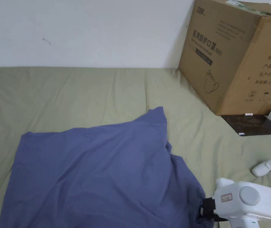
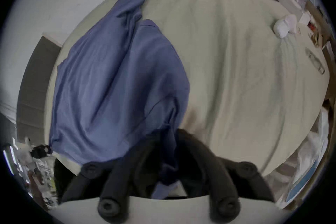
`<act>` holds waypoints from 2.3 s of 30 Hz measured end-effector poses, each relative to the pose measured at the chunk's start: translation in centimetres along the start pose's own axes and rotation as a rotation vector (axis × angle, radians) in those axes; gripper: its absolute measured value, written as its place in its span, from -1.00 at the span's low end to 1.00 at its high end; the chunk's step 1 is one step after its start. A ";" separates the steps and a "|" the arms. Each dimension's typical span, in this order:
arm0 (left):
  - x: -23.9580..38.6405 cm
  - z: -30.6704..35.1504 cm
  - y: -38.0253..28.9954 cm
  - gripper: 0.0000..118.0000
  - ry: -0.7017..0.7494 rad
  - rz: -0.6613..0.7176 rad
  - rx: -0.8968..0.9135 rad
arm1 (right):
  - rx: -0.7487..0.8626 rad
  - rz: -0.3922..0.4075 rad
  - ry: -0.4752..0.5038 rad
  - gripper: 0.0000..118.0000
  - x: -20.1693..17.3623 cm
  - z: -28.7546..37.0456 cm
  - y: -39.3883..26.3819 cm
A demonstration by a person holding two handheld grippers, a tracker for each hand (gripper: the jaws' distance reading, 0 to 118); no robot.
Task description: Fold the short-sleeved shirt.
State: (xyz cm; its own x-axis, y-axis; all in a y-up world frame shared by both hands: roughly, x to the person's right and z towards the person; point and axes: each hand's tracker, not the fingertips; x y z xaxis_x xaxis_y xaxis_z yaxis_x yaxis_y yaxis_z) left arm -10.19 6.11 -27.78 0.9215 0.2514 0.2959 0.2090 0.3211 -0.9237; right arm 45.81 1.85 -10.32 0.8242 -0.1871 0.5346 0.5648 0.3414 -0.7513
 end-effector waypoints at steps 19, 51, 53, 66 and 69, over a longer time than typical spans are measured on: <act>-1.0 2.8 0.2 -0.87 -0.047 0.038 0.046 | 0.147 -0.254 0.085 -0.95 8.0 8.4 -6.0; -5.0 -7.0 21.3 0.04 -0.146 0.345 0.012 | 0.072 -0.551 0.194 0.65 -0.8 -4.7 19.2; -5.0 -6.4 20.8 0.78 -0.157 0.330 0.043 | 0.104 -0.528 0.204 0.86 -1.3 -4.0 18.5; 0.8 2.4 10.3 -0.11 0.012 -0.136 0.339 | 0.459 0.091 0.171 -0.37 -10.4 6.5 7.4; 0.7 2.3 8.8 -1.00 0.100 -0.142 0.312 | 0.474 0.088 0.135 -1.00 -11.4 7.2 5.3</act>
State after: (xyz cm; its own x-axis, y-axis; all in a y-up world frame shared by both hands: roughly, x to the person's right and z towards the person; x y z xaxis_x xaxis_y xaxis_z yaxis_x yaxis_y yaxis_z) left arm -8.47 11.25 -35.11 0.9214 0.0984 0.3760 0.2411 0.6140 -0.7516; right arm 39.17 12.39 -17.63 0.8838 -0.2458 0.3982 0.4374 0.7362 -0.5164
